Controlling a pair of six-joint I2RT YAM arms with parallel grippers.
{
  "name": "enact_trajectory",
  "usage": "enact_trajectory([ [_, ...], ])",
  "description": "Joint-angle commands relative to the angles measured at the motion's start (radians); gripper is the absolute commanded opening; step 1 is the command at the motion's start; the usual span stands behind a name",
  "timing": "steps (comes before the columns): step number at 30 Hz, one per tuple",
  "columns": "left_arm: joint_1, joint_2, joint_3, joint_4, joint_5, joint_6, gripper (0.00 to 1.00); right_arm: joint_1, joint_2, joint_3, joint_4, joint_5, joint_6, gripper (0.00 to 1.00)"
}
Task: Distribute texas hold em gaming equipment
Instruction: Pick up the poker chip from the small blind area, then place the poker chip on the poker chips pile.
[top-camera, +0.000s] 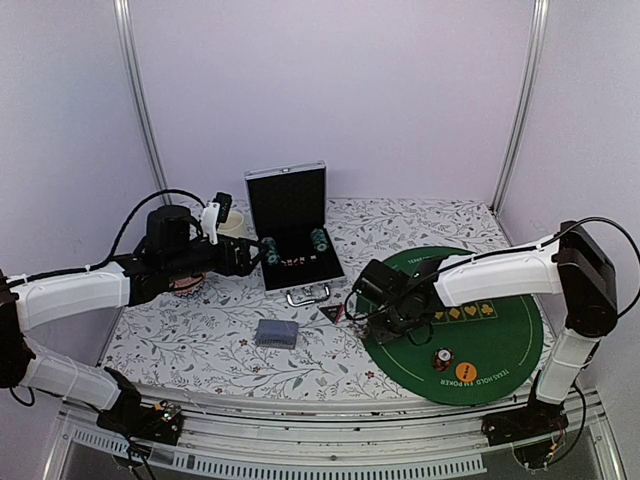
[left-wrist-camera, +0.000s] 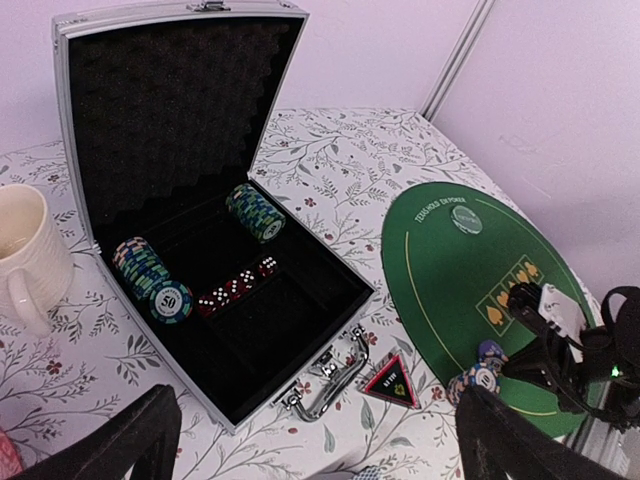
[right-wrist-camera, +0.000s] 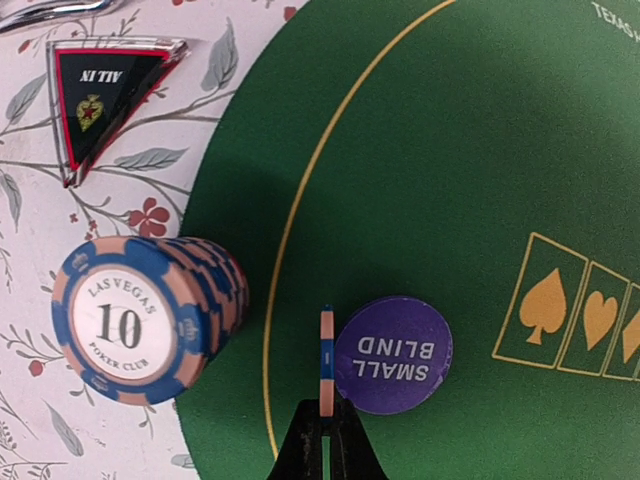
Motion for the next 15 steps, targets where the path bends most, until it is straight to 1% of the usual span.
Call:
enact_trajectory([
  [1,0.015,0.001,0.018,-0.003,0.004,0.013,0.98,-0.029,-0.083,0.050,-0.082,0.067,-0.005,0.02],
  [4,0.016,0.002,0.020,-0.005,0.005,0.013,0.98,-0.057,-0.154,0.068,-0.056,-0.019,-0.066,0.02],
  [6,0.016,0.001,0.019,-0.005,0.007,0.013,0.98,-0.082,-0.205,0.068,-0.013,-0.135,-0.129,0.02],
  [8,0.017,0.001,0.018,-0.007,0.006,0.013,0.98,-0.129,-0.251,0.044,0.048,-0.308,-0.183,0.02],
  [11,0.016,0.000,0.015,-0.014,0.005,0.016,0.98,-0.208,-0.313,-0.021,0.172,-0.581,-0.200,0.02],
  [15,0.016,0.000,0.015,-0.020,0.020,0.029,0.98,-0.295,-0.363,-0.130,0.369,-0.871,-0.147,0.02],
])
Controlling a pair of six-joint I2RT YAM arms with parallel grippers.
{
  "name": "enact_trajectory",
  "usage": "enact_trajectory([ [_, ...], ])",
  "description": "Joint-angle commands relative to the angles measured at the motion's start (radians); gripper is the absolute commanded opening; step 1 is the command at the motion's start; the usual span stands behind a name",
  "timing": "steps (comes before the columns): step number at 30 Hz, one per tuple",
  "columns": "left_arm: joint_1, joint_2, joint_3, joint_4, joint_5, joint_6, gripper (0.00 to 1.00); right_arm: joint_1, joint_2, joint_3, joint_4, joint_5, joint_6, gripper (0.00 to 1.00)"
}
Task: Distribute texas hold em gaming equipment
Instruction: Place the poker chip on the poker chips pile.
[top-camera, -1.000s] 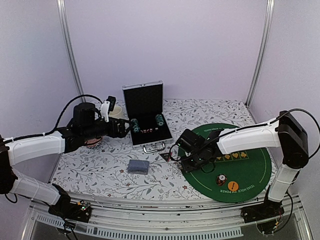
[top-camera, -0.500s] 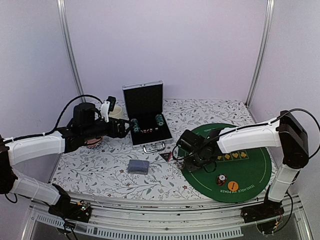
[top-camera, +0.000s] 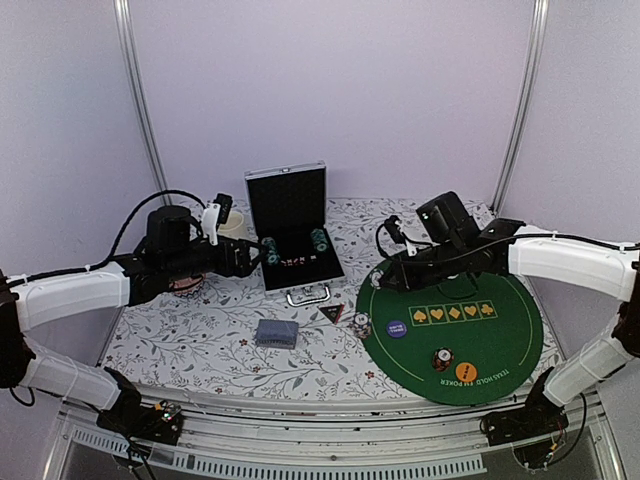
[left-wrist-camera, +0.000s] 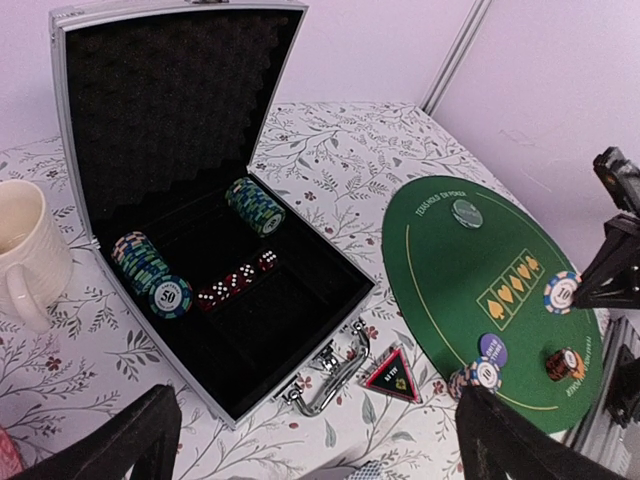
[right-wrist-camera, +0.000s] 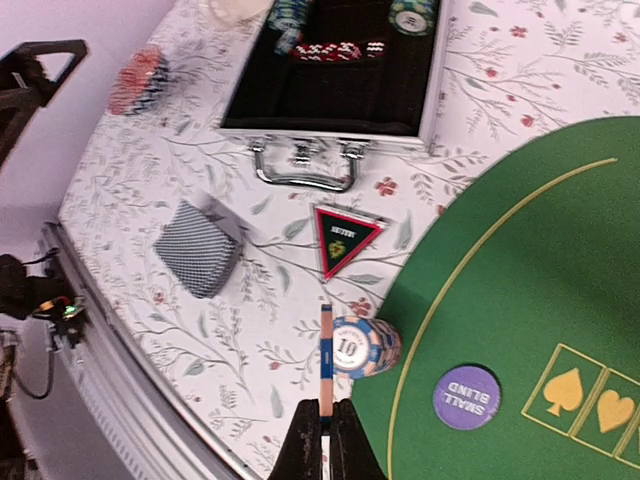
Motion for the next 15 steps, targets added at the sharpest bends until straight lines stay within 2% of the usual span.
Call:
enact_trajectory([
  [1,0.014,0.000,0.015,-0.010,0.020,0.026,0.98,-0.076,-0.035,-0.115,0.252,-0.434,0.022,0.02],
  [8,0.014,0.005,0.021,-0.014,0.031,0.030,0.98,-0.131,0.066,-0.139,0.334,-0.585,0.074,0.02],
  [15,0.013,0.011,0.017,-0.025,0.040,0.037,0.98,-0.166,0.154,-0.161,0.337,-0.620,0.111,0.02],
])
